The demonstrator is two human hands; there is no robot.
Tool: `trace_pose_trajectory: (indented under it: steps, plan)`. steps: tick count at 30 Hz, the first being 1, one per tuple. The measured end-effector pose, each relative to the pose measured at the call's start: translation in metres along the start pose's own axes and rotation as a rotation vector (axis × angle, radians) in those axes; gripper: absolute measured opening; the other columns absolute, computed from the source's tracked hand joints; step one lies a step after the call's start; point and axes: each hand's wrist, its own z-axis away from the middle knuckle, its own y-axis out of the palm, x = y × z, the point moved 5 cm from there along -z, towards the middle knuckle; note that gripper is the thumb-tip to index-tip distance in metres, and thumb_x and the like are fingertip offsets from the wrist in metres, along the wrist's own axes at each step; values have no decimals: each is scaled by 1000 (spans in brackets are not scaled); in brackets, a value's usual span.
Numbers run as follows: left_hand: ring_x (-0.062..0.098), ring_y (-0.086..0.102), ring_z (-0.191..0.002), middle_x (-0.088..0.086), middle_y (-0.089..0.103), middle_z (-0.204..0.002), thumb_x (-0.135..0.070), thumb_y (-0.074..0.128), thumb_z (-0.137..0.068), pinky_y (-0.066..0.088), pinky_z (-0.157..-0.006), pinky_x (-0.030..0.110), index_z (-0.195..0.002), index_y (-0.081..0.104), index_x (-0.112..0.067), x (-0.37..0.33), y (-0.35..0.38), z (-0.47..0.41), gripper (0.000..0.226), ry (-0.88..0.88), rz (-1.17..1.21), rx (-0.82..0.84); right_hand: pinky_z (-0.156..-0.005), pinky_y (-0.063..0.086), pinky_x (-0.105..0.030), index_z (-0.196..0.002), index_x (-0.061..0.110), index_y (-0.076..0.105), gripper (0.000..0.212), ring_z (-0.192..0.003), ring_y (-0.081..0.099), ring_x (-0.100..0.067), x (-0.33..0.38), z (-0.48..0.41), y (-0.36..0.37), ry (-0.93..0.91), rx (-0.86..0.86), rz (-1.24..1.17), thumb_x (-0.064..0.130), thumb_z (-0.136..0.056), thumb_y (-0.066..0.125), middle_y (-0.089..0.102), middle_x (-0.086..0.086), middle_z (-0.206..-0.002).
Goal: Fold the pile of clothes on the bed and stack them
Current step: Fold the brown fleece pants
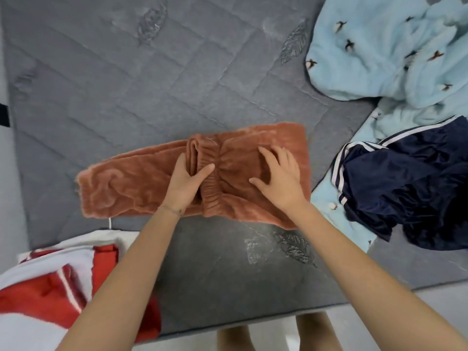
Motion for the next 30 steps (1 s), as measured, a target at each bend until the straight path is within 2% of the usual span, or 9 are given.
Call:
trace_pose_trajectory:
  steps: [3,7,10,13,16,21,23,26,30]
  plan:
    - [4,58,-114,-4,61,-122,-18,69,-90,44,-101,21,-127,51,-12,6,-56,0,42,47,-28,-51,-120,4,-51,-152,30,31,88,-149,8,-34,45,1,24,-88,-21,95,49,-78,74,19,-9,-161]
    - [9,57,-120,1,61,-129,-23,68,-91,44,-104,27,-132,52,-10,16,-119,-3,46,62,-34,-78,-118,0,-54,-152,28,32,91,-150,5,-35,93,-3,56,-150,-61,152,51,-75,75,15,-9,-163]
    - [2,61,-108,0,65,-118,-17,68,-91,47,-99,24,-122,56,-10,28,-160,-3,34,63,-15,-142,-118,-6,-53,-154,30,28,90,-151,-1,-32,119,-6,80,-163,-27,167,54,-79,71,9,-7,-164]
    - [-6,63,-89,-7,63,-96,-13,68,-91,52,-95,32,-106,58,-8,45,-196,-6,19,37,-11,-203,-118,-8,-51,-154,32,25,89,-151,-3,-30,139,-8,99,-173,1,203,57,-81,67,6,-5,-165]
    - [17,63,-107,14,63,-112,-21,72,-89,52,-96,38,-105,63,-15,63,-223,-10,19,26,-29,-221,-118,-8,-53,-154,32,24,88,-151,-3,-31,154,-8,112,-192,19,237,58,-81,67,5,-5,-165]
    - [0,61,-83,-2,66,-99,-22,71,-88,49,-77,14,-109,62,-6,88,-248,-13,28,16,-82,-315,-119,-8,-51,-155,34,21,88,-151,-5,-29,165,-11,124,-195,52,282,59,-83,65,4,-3,-165]
    - [8,59,-96,3,66,-111,-26,72,-88,45,-84,14,-118,62,-6,98,-253,-13,37,10,-176,-375,-118,-10,-50,-155,35,19,88,-151,-7,-28,164,-13,129,-187,81,295,59,-83,63,3,-2,-165]
    - [24,50,-123,11,56,-134,-33,68,-87,39,-107,39,-137,51,-13,111,-250,-12,56,57,-328,-441,-118,-11,-50,-155,35,17,87,-151,-8,-27,158,-14,133,-172,161,322,59,-85,62,3,-1,-165]
    - [40,26,-141,18,30,-153,-35,63,-91,19,-115,55,-149,37,-21,93,-206,-6,65,265,-773,-433,-120,-7,-46,-154,32,22,79,-152,-2,-24,153,-13,125,-224,138,249,53,-89,61,8,0,-165]
